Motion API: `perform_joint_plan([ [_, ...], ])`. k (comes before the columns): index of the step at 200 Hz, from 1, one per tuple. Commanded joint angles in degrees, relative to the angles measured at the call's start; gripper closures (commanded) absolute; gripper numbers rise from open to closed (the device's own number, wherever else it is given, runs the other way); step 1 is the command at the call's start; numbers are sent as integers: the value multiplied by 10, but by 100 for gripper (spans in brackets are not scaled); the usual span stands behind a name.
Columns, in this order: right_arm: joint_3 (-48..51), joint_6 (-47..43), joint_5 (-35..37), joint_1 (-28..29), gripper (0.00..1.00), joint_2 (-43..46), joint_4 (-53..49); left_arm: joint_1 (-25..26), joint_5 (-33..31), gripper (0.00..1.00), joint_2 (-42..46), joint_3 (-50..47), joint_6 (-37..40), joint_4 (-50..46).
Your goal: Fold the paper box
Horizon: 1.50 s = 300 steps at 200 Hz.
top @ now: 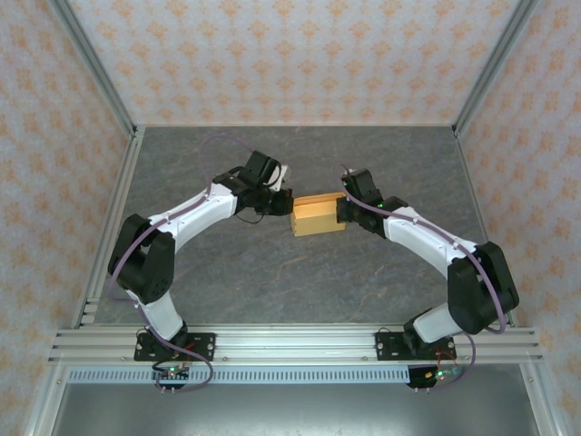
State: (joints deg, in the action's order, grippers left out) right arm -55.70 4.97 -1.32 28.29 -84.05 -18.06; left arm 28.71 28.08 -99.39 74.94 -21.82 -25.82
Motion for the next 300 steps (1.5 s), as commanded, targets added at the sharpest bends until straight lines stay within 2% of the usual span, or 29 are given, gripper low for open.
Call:
perform_joint_plan([
  [1, 0, 8, 3, 0, 100, -17, -9, -5, -10, 100, 9, 3, -7, -18],
  [121, 23, 13, 40, 24, 100, -25, -4, -10, 34, 100, -3, 59, -54, -58],
  [189, 11, 13, 54, 31, 100, -38, -19, -13, 70, 100, -26, 53, -85, -35],
  [230, 2, 15, 61, 36, 100, -52, -30, -17, 93, 100, -24, 34, -142, 4],
  [300, -15, 14, 50, 36, 100, -73, -47, -27, 105, 100, -31, 40, -144, -1],
])
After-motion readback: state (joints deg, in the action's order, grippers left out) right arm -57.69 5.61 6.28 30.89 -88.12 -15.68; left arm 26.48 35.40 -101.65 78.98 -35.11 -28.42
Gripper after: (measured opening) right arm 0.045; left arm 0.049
